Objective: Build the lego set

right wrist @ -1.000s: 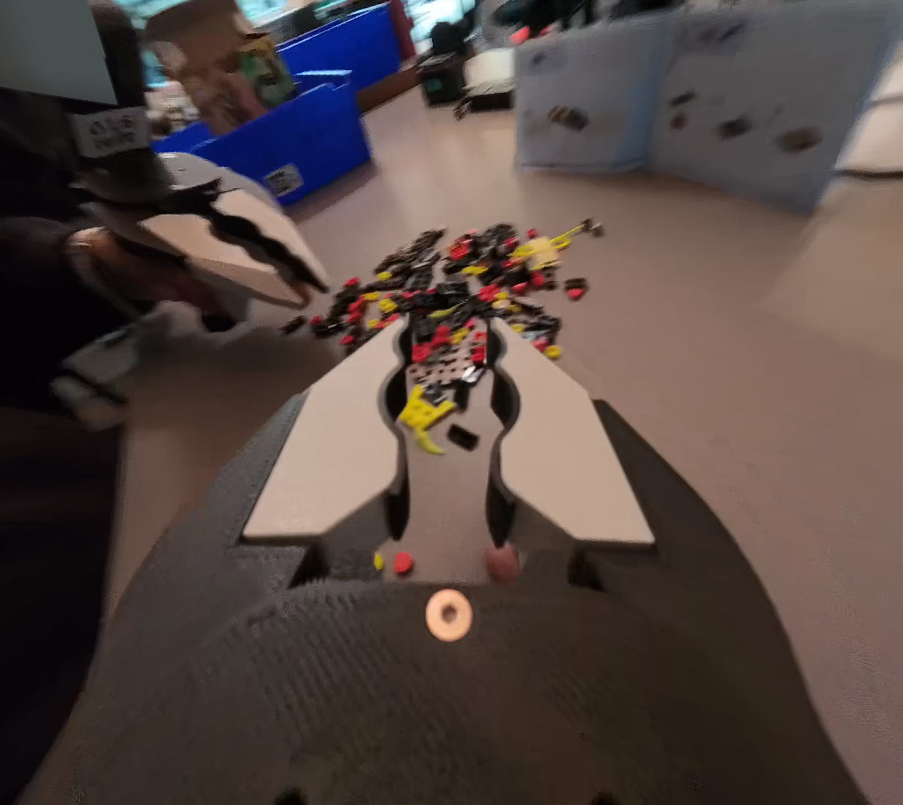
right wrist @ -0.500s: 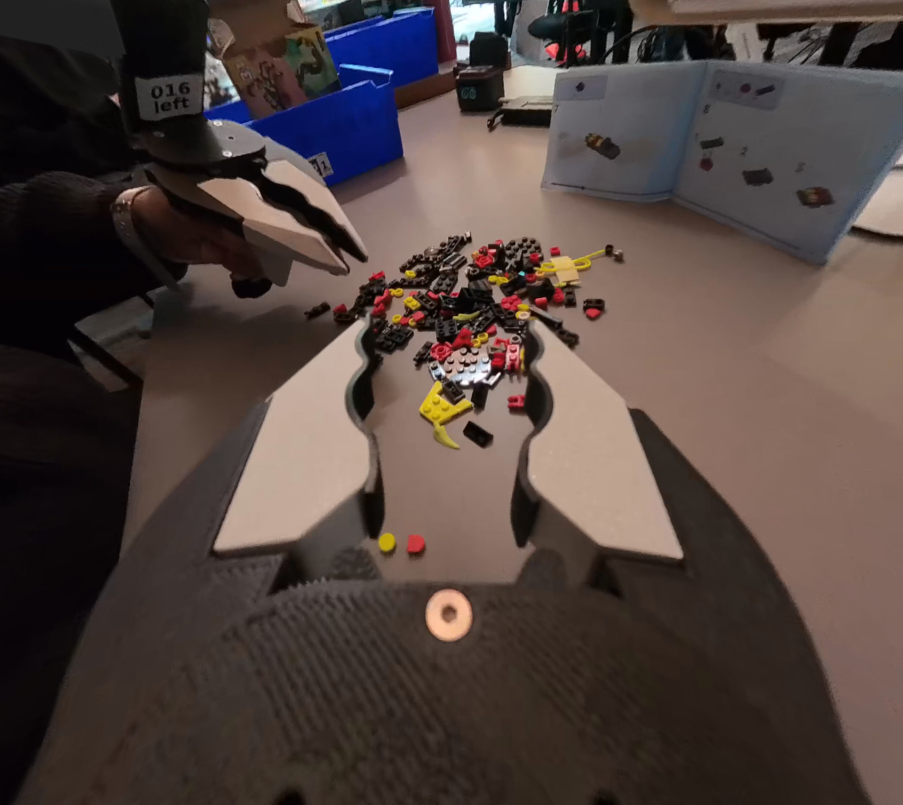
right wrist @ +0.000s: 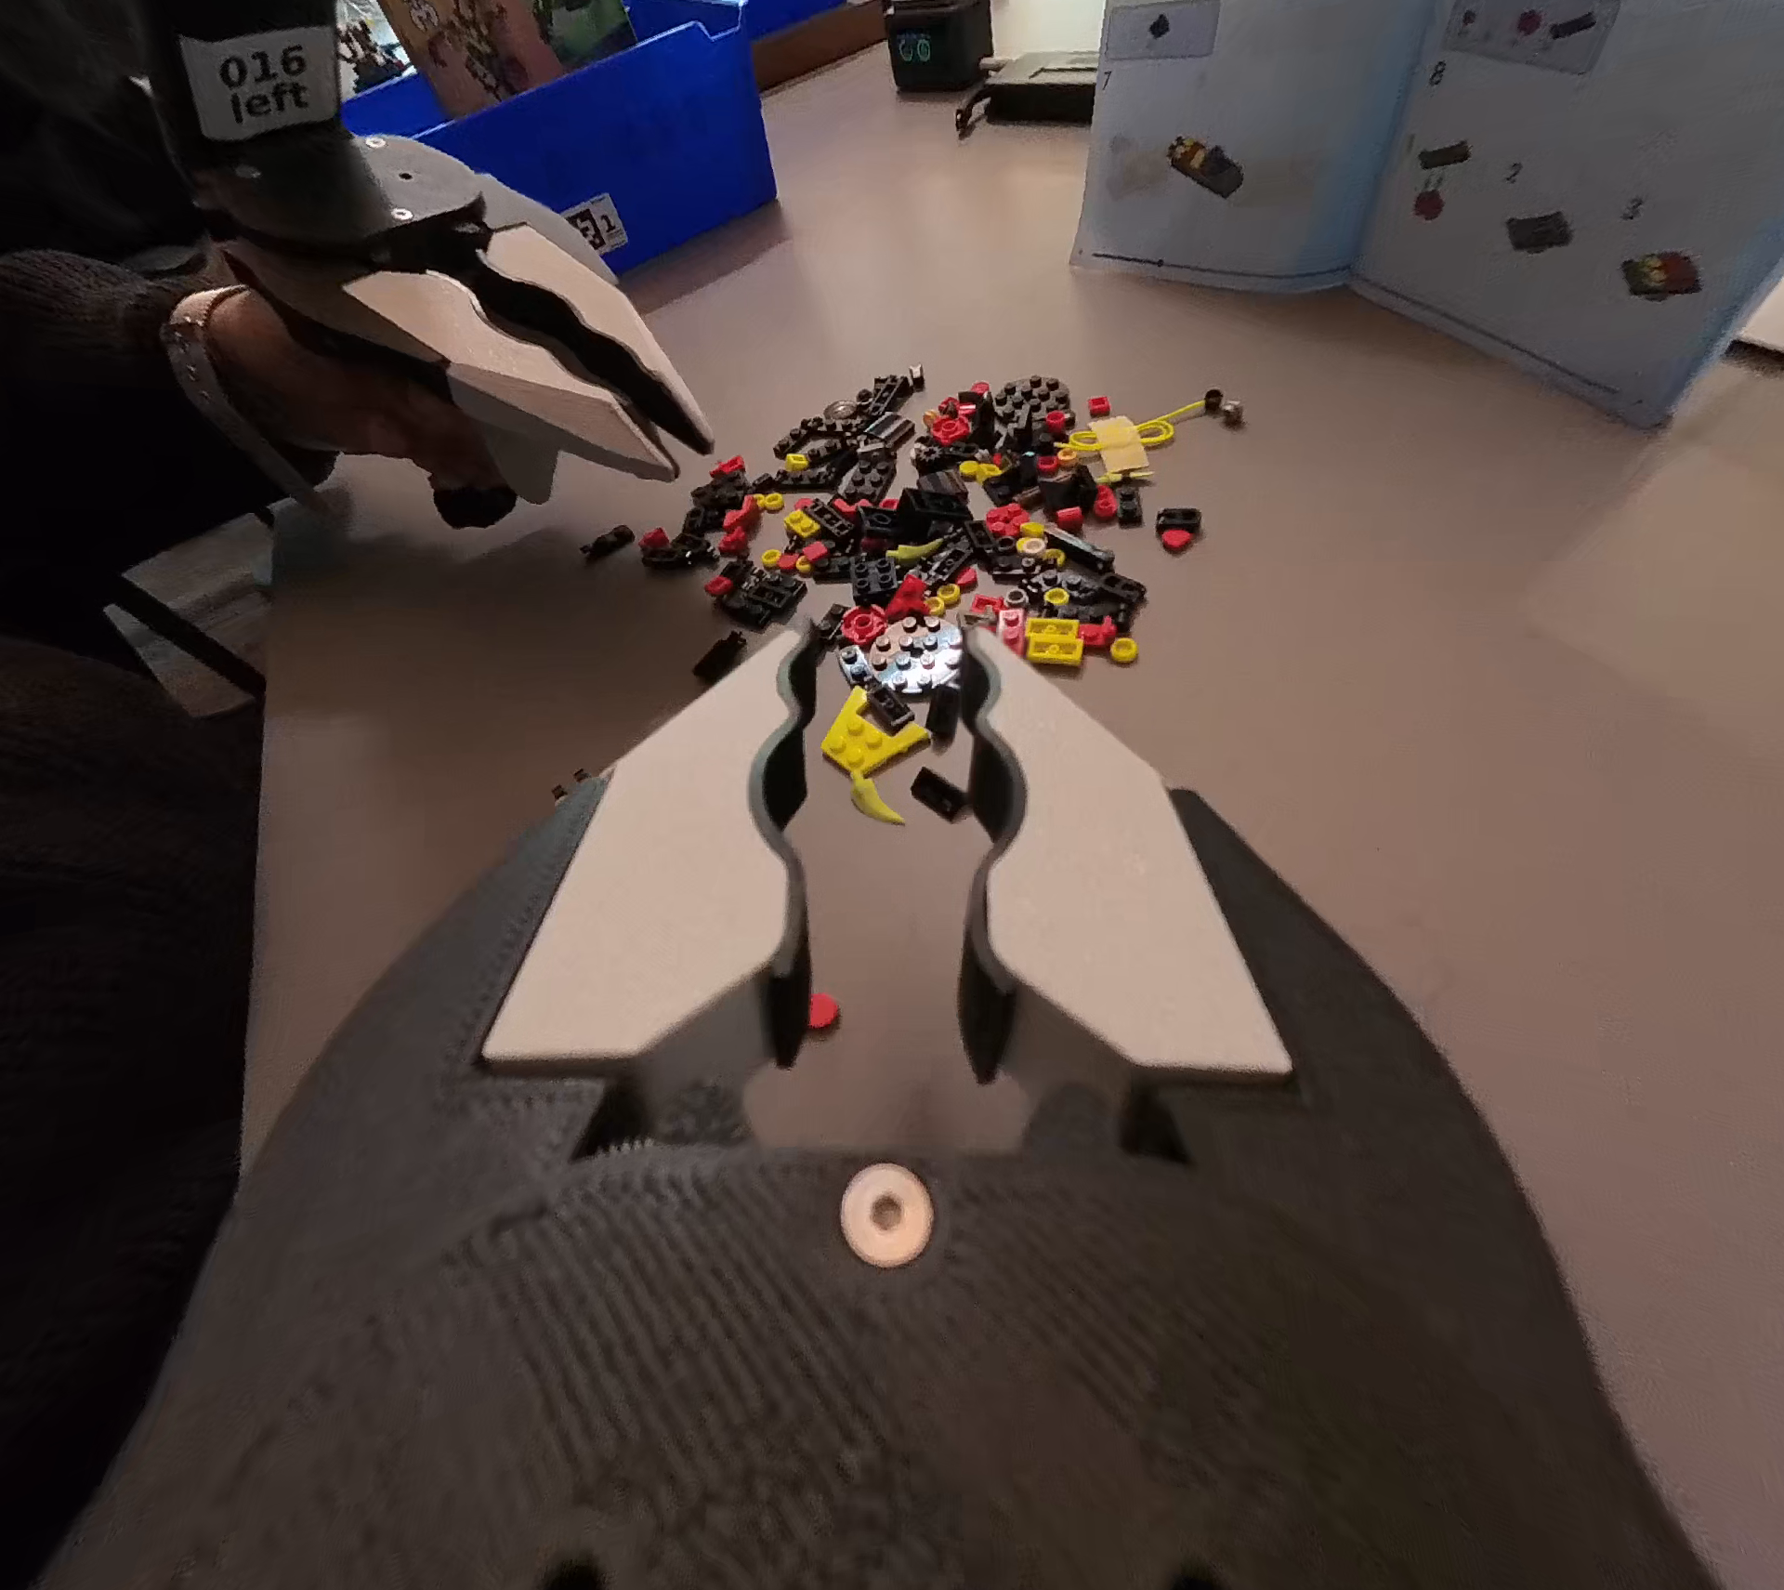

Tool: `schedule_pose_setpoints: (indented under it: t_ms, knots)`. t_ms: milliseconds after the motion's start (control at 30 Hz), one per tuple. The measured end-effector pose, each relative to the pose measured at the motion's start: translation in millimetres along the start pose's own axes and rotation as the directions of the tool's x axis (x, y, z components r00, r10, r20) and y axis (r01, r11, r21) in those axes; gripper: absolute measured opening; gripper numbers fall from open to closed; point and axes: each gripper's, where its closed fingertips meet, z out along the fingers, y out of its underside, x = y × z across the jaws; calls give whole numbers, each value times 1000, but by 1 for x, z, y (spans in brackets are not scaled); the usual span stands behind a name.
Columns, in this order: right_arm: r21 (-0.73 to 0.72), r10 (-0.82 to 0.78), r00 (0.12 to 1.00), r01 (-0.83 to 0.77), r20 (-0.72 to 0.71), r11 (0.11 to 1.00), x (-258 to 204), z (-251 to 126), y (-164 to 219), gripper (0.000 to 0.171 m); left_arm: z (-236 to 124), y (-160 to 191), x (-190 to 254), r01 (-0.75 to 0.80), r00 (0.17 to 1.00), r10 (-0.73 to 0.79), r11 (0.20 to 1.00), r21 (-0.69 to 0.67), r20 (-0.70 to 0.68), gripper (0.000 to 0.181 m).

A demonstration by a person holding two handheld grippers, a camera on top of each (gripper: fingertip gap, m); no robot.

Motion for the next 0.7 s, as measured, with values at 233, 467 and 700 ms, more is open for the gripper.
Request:
schedule_pose_setpoints:
  t_ms: [233, 467, 700]
  knots:
    - [-34, 9, 1000, -9, 8, 999, -2, 2, 5, 24, 2, 3, -2, 92, 995, -92, 996, -6, -25, 10]
    - [-53, -8, 1000, 8, 8, 999, -3, 4, 8, 22, 2, 5, -2, 101, 994, -101, 995, -14, -31, 11]
    - [-60, -11, 1000, 12, 11, 998, -4, 4, 9, 22, 2, 5, -3, 104, 994, -104, 995, -12, -28, 10]
